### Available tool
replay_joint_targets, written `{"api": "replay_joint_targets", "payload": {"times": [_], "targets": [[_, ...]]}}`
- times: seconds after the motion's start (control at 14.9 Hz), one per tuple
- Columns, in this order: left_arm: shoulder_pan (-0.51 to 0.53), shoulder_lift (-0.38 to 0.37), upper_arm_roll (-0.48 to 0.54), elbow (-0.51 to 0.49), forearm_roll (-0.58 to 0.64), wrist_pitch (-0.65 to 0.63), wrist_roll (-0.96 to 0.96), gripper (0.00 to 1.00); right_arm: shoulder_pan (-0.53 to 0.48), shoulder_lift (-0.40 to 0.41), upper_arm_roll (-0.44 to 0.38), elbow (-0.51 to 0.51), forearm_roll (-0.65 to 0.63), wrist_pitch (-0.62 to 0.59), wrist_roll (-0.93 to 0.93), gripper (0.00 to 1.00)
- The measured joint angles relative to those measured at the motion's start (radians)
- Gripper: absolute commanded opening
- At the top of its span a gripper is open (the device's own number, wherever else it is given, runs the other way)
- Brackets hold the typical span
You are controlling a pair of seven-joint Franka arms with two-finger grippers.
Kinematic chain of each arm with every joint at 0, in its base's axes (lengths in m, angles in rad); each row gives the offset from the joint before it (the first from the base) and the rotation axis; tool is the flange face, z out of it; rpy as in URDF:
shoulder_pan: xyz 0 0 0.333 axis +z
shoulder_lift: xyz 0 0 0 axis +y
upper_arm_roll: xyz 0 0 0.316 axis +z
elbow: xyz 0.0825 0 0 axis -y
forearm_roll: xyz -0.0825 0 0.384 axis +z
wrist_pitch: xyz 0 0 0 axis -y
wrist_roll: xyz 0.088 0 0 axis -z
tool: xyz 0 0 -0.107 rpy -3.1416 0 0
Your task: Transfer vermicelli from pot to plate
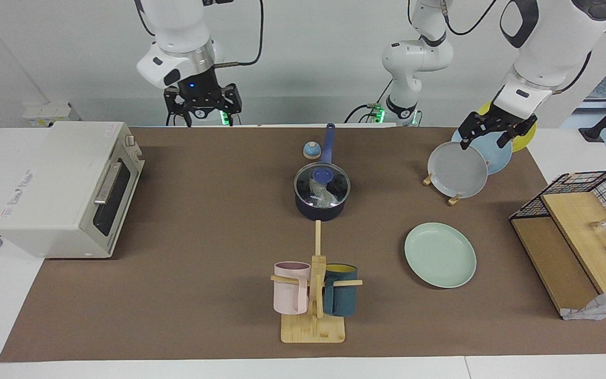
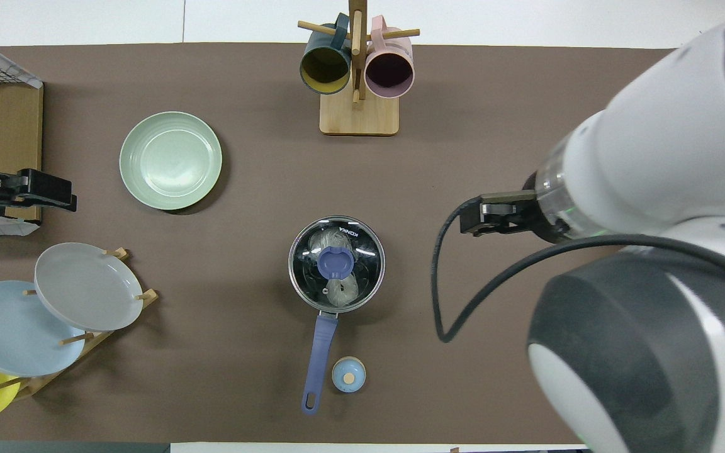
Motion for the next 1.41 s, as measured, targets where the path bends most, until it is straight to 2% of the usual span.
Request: {"api": "replay_joint_targets", "payload": {"times": [0.27,0.54,0.74,1.41], "targets": [[0.000,0.000,0.000,0.000,0.000,0.000,0.000,1.00,0.188,0.129,0.016,0.068,-0.073,0.069,0.244,1.00],[0.000,0.000,0.000,0.000,0.000,0.000,0.000,1.00,0.274,0.226,0.018,0.097,-0.124,0.172,0.342,1.00],[0.000,0.000,0.002,0.000,0.000,0.001,0.000,1.00,0.277,0.248,0.018,0.047,-0.126,0.266,0.348,1.00],[0.005,0.000,0.007,0.000,0.000,0.001,0.000,1.00,0.303,0.252,0.022,-0.153,-0.128,0.457,0.410,1.00]]}}
